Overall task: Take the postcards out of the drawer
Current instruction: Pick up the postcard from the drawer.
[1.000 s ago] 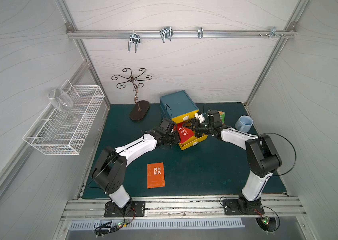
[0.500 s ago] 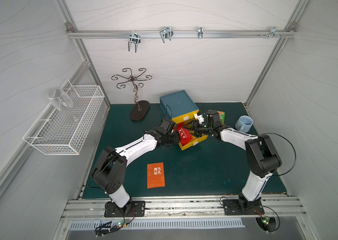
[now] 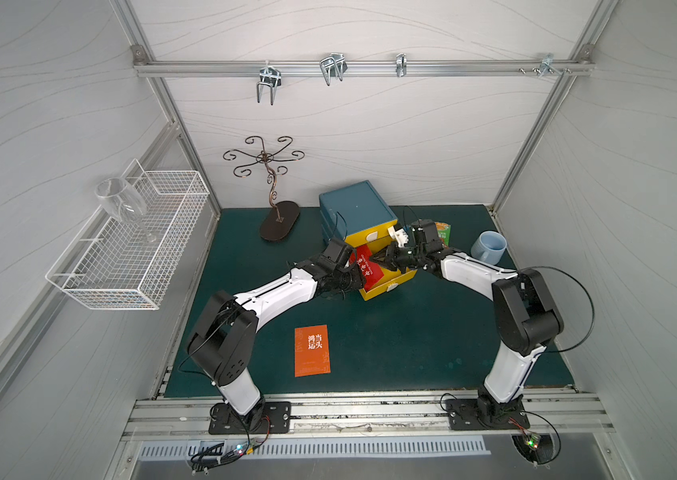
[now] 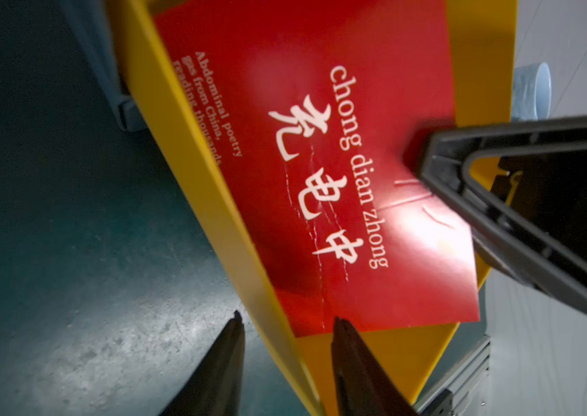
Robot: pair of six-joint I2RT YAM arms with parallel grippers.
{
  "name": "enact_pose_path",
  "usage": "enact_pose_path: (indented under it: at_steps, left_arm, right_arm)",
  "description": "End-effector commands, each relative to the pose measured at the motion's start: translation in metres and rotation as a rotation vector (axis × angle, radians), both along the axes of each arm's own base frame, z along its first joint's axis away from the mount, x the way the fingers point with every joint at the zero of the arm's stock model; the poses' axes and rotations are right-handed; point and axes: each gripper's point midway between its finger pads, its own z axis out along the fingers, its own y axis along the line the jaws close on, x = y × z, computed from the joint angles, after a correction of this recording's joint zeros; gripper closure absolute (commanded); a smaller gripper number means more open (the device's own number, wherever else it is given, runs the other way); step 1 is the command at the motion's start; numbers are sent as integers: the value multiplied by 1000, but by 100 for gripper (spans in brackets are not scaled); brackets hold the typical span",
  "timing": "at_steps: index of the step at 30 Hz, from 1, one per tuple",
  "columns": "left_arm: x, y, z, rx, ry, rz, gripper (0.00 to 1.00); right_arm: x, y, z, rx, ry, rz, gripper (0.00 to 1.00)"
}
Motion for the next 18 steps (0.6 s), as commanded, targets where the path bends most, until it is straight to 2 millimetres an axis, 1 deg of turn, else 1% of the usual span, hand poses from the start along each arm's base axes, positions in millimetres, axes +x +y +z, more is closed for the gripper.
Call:
enact_pose_path:
  at_steps: [1, 4, 7, 12, 16, 18]
  left_arm:
    - [4, -5, 13, -13, -39, -12, 47]
    - [6, -5, 26, -23, -71, -16, 41]
    - [6, -4, 41, -31, -104, -22, 38]
    - [4, 1, 68, -41, -168, -21, 34]
    - [2, 11, 89, -38, -224, -14, 30]
    - [0, 17, 98, -42, -247, -10, 28]
  right_arm:
    - [-7, -5, 0, -53, 6, 1, 94]
    - [-7, -6, 7, -60, -12, 1, 100]
    - [-7, -7, 17, -61, -28, 7, 100]
    - [-7, -9, 37, -33, -42, 15, 100]
    - [-10, -15, 56, -10, -55, 27, 100]
    - [-15, -19, 67, 11, -56, 48, 100]
